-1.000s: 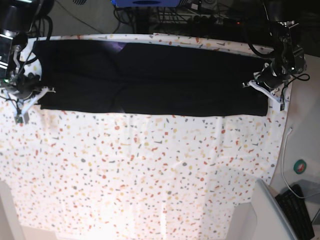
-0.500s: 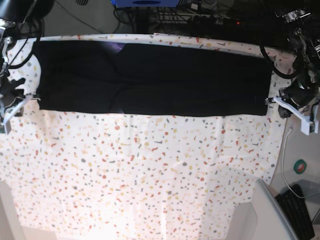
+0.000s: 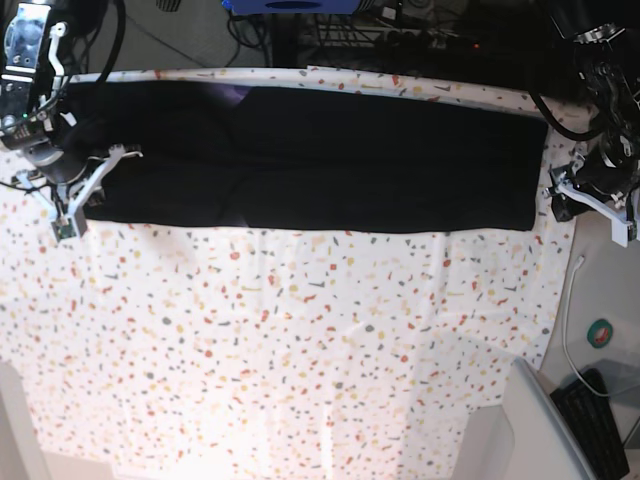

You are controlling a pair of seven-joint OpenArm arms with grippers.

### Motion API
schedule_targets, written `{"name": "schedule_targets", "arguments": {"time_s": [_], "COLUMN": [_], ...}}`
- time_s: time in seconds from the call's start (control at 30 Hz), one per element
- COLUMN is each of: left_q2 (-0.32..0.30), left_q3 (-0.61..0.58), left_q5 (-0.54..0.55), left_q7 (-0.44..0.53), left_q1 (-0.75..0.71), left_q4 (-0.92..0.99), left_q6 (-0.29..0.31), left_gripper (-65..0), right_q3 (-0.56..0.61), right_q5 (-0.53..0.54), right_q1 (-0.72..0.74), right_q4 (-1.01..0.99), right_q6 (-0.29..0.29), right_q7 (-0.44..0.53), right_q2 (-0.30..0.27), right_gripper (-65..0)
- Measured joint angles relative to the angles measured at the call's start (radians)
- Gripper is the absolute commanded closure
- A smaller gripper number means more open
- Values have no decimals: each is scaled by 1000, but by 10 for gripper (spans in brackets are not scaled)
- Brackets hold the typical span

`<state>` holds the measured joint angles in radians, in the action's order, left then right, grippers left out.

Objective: Layout the t-shirt on the table in an organized manner, then fold the t-shirt properly
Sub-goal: 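Grasp the folded strip ends with both grippers and pull them inward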

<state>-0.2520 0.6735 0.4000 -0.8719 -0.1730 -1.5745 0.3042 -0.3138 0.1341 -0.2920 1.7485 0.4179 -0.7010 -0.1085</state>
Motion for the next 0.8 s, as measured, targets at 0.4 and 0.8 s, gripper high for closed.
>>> {"name": "schedule_targets", "arguments": {"time_s": [0.4, 0.8], "left_q2": [-23, -34], "left_q3": [13, 8], "left_q5": [-11, -3], "left_q7": [2, 33], "left_q1": [51, 163], "left_q4": [335, 509], "left_q6": [355, 359], "left_gripper": [-591, -586], "right_q3": [3, 3], "right_q5": [3, 3], "right_q1": [0, -11], "right_q4": [-1, -1], "right_q6": [0, 0], "right_q7": [0, 0], "right_q2": [4, 2], "right_gripper": [0, 0]}}
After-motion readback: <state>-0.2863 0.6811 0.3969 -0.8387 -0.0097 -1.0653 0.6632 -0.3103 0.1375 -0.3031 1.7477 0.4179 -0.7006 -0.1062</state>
